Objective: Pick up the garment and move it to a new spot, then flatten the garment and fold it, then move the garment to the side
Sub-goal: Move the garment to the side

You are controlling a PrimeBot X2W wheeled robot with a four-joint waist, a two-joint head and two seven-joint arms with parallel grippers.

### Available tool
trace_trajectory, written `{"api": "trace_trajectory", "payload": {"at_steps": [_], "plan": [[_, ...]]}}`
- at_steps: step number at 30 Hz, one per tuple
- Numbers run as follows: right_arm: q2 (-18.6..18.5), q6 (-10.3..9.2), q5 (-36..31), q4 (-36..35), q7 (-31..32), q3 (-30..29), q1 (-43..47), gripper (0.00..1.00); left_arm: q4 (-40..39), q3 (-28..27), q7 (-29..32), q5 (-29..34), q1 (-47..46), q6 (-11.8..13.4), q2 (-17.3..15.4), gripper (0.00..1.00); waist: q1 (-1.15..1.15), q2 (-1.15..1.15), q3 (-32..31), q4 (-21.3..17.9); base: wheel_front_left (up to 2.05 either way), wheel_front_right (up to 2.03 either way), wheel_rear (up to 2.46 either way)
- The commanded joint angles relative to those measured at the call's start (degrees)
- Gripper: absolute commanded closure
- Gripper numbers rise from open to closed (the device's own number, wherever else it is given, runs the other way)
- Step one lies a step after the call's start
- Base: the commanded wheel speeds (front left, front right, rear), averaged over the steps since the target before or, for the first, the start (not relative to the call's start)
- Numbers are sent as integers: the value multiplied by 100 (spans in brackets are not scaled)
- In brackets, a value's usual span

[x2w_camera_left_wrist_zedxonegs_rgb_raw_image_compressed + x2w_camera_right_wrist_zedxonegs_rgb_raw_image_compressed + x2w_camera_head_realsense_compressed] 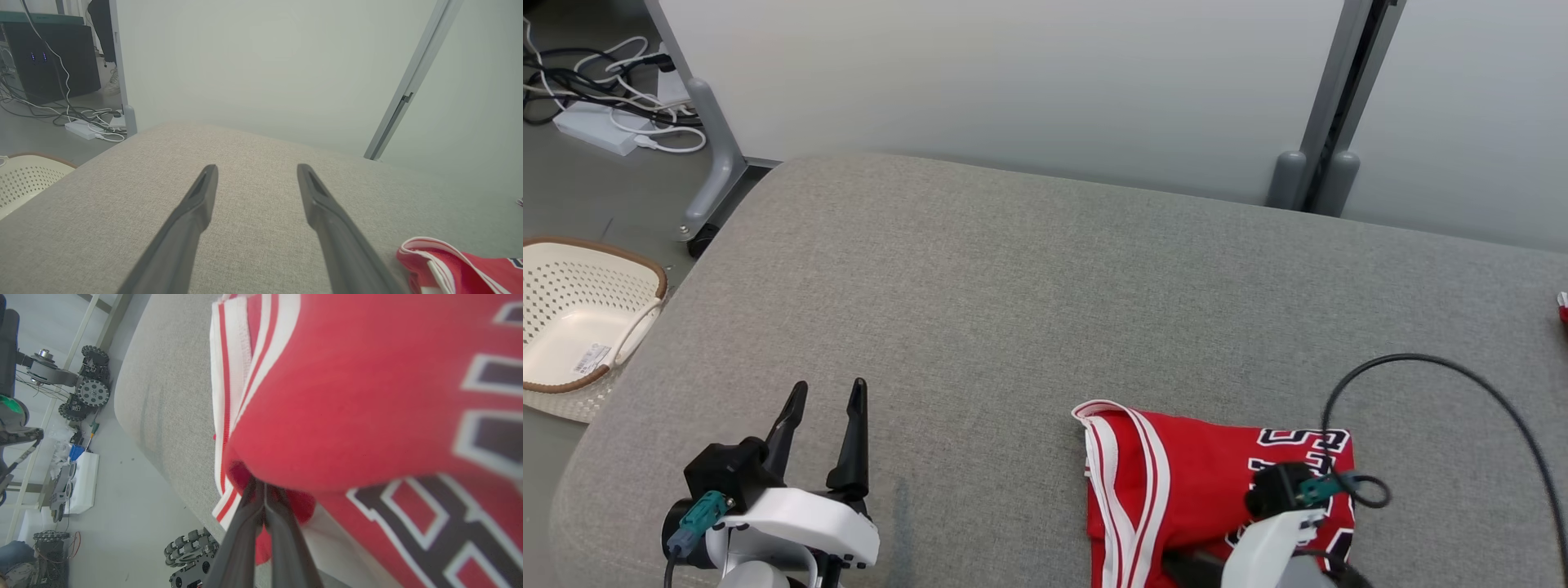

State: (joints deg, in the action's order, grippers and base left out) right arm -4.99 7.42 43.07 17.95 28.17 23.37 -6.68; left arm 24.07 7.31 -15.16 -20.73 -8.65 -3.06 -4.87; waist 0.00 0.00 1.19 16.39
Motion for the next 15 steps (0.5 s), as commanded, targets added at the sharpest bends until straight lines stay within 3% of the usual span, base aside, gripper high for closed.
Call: {"api": "trace_trajectory", "payload": {"at_steps": [1, 8, 15], "plan": [[25, 14, 22, 121, 118, 147, -68, 100, 4, -8, -6, 33, -103, -25, -37, 0, 0, 0, 3, 29, 0, 0, 0], [-171, 14, 371, -21, 671, 574, -66, 100, -41, -56, -6, 41, -37, 25, -65, 0, 0, 0, 19, 2, 0, 0, 0], [-630, 14, 460, -572, 1016, 404, 166, 100, -79, -69, -6, 31, 26, 47, -49, 0, 0, 0, 33, -287, 0, 0, 0]]}}
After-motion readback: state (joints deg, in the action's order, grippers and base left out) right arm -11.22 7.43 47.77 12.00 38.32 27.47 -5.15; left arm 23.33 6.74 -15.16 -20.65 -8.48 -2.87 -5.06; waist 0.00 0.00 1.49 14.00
